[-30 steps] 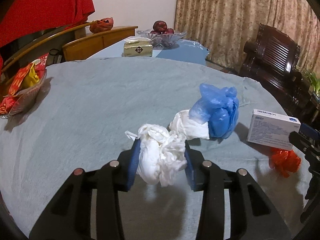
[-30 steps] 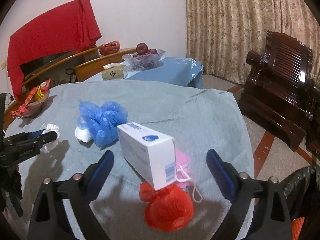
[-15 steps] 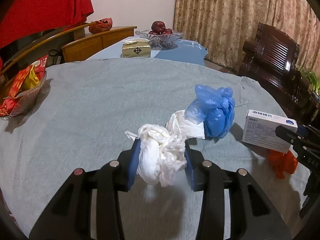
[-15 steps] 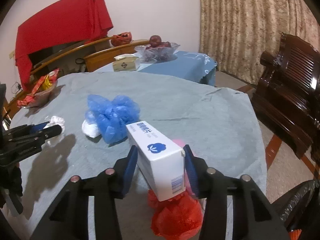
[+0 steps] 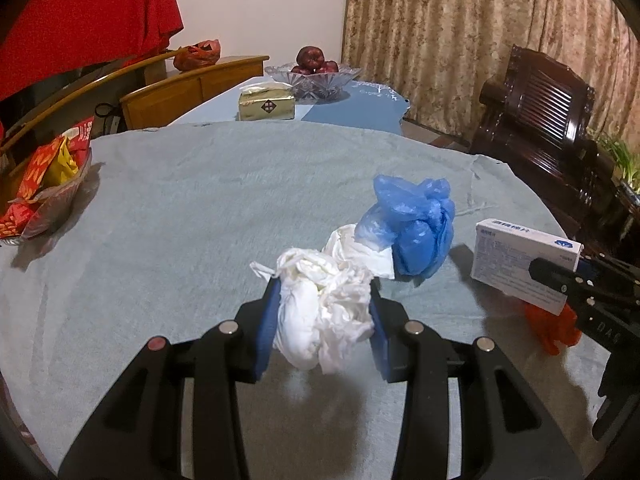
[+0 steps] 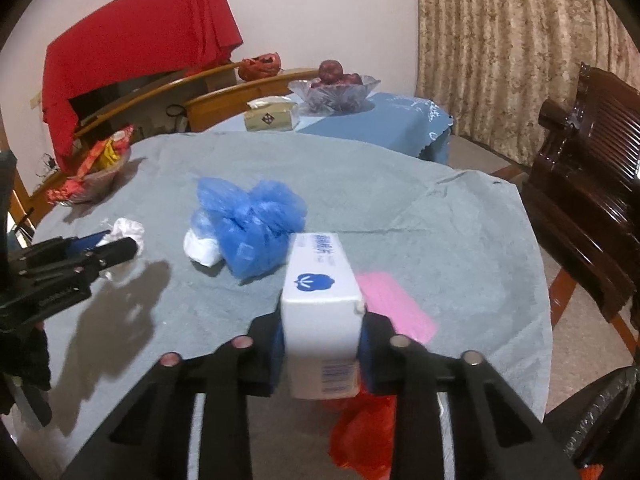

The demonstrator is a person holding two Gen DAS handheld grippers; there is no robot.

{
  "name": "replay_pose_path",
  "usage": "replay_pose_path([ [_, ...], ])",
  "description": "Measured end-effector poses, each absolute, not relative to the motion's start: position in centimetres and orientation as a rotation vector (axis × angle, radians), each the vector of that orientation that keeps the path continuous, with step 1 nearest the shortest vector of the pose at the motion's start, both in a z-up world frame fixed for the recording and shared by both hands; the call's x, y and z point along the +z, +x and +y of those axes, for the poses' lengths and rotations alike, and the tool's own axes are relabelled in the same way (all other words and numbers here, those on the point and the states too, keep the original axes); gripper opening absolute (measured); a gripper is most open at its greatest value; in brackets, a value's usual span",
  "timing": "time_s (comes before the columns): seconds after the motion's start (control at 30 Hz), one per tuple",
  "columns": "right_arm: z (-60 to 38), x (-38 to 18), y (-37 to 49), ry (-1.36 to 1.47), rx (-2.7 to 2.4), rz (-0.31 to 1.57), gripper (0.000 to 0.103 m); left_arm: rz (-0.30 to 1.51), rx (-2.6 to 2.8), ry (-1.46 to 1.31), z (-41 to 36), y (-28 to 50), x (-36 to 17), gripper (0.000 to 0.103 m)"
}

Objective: Collect trash
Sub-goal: 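Grasp white medicine box with right gripper while left gripper holds tissue, then carry the tissue and medicine box over the trash bin with both tools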

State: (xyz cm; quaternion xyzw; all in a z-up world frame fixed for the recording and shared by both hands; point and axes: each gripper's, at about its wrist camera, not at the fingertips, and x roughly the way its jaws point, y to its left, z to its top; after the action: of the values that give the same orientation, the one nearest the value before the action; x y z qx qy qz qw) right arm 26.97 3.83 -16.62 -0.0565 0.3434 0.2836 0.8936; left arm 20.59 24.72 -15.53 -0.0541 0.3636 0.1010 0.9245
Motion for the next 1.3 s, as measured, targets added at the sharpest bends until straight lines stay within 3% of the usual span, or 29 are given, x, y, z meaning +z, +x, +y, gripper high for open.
replay_pose_path([
  [1.3,-5.3,-7.0,17.4,0.023,0.511,0.547,0.029,0.606,0.07,-0.102,13.9,13.9,-6.9,0.039],
])
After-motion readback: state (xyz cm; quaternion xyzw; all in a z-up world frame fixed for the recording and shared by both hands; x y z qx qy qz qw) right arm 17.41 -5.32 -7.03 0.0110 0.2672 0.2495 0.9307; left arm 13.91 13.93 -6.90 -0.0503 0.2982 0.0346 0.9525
